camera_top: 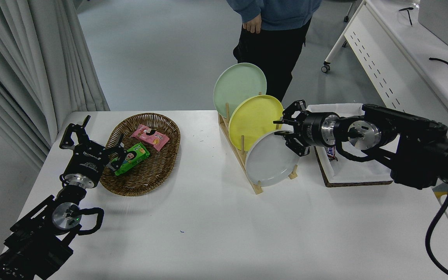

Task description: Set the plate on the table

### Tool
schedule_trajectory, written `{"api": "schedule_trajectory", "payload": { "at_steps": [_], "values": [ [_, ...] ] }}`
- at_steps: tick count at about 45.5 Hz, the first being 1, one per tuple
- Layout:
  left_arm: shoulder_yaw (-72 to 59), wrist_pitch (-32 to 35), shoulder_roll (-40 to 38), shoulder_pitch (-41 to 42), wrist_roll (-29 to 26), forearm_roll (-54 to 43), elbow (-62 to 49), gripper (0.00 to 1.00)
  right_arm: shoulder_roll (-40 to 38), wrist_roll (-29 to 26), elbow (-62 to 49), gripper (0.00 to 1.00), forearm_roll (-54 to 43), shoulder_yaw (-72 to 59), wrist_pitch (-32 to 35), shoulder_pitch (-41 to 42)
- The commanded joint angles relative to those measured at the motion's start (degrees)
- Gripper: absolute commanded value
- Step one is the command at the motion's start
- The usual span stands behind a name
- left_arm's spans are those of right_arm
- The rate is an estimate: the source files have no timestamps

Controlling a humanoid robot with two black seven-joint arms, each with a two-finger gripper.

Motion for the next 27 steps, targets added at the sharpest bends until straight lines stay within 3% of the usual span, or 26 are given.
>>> {"api": "schedule_trajectory", "payload": {
  "at_steps": [1,27],
  "values": [
    [0.0,0.0,0.0,0.0,0.0,0.0,0.1,1.0,0.0,-0.1,0.0,0.23,0.1,0.0,-0.1,0.1],
    [0.0,0.0,0.0,0.0,0.0,0.0,0.1,1.0,0.0,-1.1,-0.1,0.19,0.1,0.0,-2.3,0.1]
  ]
}}
